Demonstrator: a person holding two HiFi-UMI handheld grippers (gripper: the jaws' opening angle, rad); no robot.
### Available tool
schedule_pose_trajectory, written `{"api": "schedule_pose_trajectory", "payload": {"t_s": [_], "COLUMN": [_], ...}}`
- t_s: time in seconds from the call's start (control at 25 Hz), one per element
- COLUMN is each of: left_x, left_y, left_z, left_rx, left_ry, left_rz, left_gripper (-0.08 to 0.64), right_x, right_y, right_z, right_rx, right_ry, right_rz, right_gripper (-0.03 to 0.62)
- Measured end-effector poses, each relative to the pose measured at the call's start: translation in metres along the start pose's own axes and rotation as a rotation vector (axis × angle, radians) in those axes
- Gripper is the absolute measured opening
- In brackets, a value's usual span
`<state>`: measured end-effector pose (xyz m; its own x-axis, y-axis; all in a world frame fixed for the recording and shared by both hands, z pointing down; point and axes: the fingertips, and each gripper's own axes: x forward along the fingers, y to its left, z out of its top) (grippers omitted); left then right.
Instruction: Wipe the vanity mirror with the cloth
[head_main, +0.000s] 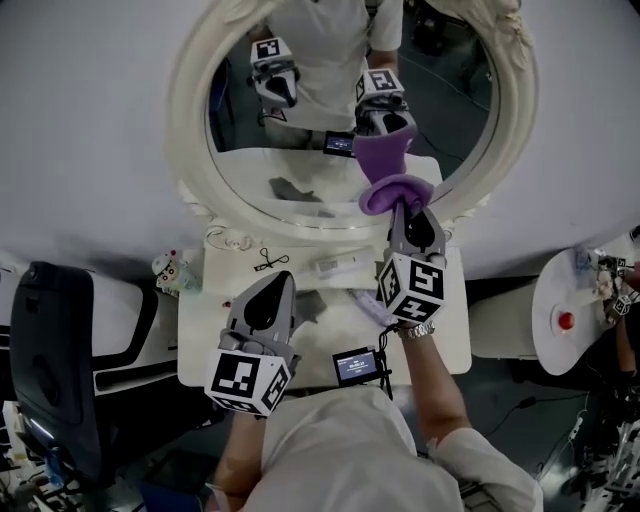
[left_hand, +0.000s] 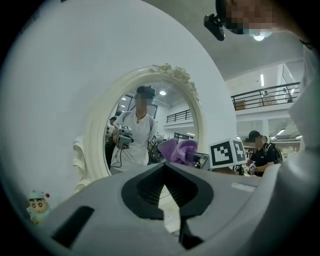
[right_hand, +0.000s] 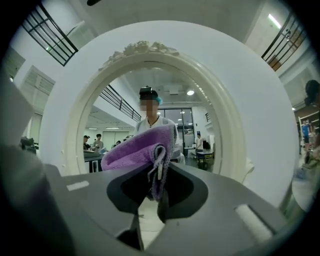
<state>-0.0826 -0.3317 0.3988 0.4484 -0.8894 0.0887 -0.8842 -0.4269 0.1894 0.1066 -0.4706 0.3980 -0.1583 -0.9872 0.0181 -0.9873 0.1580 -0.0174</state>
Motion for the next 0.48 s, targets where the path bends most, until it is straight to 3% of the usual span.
{"api": "schedule_pose_trajectory", "payload": {"t_s": [0.24,0.48], "left_x": [-0.039,-0.075], "left_y": [0.042,0.087], "left_z": [0.001,-0.008], "left_rx": [-0.017,-0.04], "left_ry": [-0.009,-0.008], "left_rz": [0.043,0.12], "left_gripper": [0.0,0.0], "right_x": [0.009,0.033], "right_y": [0.115,0.193], "right_z": [-0.033,-0.062], "right_rx": [-0.032,-0.072], "right_ry": [0.075,0.132], "right_rz": [0.142,0.204], "right_gripper": [0.074,0.074]}}
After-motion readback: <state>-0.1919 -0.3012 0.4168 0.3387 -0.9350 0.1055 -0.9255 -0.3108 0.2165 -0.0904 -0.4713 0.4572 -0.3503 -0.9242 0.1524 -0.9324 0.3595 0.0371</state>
